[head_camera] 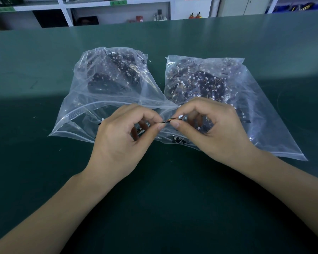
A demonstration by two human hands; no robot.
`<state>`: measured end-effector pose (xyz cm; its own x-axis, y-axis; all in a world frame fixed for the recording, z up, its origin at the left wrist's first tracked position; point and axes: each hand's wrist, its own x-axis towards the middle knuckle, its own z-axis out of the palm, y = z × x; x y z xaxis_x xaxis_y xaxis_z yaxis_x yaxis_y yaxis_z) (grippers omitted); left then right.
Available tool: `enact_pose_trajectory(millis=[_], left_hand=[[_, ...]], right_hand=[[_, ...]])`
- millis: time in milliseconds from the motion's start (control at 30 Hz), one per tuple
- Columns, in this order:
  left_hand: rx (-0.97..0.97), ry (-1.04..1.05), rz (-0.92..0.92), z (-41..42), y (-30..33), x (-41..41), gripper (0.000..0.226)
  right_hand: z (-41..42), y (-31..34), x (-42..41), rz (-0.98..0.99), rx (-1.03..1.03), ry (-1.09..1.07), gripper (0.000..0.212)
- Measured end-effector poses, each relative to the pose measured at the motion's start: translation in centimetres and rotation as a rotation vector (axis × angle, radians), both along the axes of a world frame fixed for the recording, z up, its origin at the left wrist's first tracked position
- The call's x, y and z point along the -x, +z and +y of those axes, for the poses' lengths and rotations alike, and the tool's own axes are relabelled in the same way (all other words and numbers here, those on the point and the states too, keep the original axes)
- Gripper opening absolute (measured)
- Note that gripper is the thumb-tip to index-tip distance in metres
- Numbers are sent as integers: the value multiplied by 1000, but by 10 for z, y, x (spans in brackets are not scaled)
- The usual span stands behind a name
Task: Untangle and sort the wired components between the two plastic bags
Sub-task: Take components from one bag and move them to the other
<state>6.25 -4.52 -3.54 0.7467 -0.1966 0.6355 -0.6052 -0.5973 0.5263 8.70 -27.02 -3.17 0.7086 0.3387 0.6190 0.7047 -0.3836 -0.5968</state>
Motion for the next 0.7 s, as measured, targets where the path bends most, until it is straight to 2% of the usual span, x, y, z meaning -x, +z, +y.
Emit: enact_pose_trajectory(millis=[133, 300, 533, 700], left_hand=[[26, 20, -36, 0, 0, -1, 4], [43, 11, -68, 4, 4, 0, 11], [-71, -36, -87, 7, 1, -3, 8], [-201, -23, -182, 4, -4, -6, 4]], right_hand=[[-2, -1, -1, 2, 35, -3, 14], [-6, -3, -3, -76, 291, -60, 38], [-12, 2, -8, -58, 243, -73, 28], [-9, 2, -6, -91, 234, -72, 27]])
